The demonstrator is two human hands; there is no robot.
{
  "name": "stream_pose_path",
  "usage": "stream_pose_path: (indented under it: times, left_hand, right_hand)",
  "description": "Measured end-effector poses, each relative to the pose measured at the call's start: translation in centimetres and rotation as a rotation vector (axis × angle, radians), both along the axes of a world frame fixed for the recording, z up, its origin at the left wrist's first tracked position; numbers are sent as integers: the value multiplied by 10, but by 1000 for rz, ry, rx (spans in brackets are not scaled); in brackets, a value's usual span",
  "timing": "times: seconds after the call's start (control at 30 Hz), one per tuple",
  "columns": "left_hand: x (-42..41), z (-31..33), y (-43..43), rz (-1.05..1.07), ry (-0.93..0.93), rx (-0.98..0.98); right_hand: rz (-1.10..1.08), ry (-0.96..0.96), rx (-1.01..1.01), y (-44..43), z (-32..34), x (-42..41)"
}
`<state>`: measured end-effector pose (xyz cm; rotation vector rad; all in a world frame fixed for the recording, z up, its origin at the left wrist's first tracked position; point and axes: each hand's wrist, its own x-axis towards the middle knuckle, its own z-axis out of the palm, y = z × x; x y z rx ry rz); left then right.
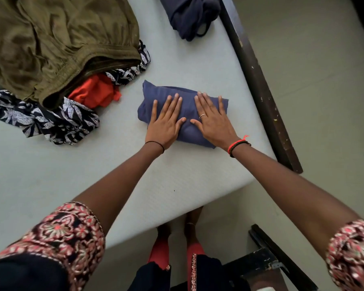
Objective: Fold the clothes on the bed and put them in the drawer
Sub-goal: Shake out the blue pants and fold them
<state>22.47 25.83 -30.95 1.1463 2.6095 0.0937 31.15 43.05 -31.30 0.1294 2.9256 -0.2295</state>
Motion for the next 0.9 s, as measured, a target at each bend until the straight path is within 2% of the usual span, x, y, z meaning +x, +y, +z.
stream_pose_path:
  times: [0.13,0.2,0.23,0.3,0.37,0.43,0.5,0.53,0.6,0.67,0.77,0.9]
  left_hand:
    - [2,-8,4,1,3,-90]
    - [2,-2,8,26,-15,-69]
    - [3,2,9,51,-38,-12]
    - [8,13,6,186,-93,273]
    - [23,24,1,489,-117,608]
    - [40,28,-6,1002,-172,798]
    - [55,27,-10,1535,-418,834]
    - [62,25,-10,1676,-590,837]
    - [76,20,-10,1709,-967,859]
    - [79,21,-3,1618,-1175,925]
    - [64,19,15,1565,-1224,1053]
    - [43,19,33,1589,-1101,1106]
  right_hand:
    - [34,-63,8,-2,0,-3]
    - [-5,-49,-71,1,6,-12]
    - [-53,-42,-143,4,12,-19]
    - [-179,-9,-301,16,24,-36]
    - [-276,-84,-430,30,35,-52]
    - [-323,-266,-564,44,41,-63]
    - [-350,-401,-635,54,40,-73]
    - [-354,-443,-635,58,39,-77]
    - [-354,-516,-610,61,36,-82]
    - [-340,-567,-596,61,34,-84]
    - [-326,-611,-608,57,31,-83]
    - [-412,-608,-717,56,30,-72]
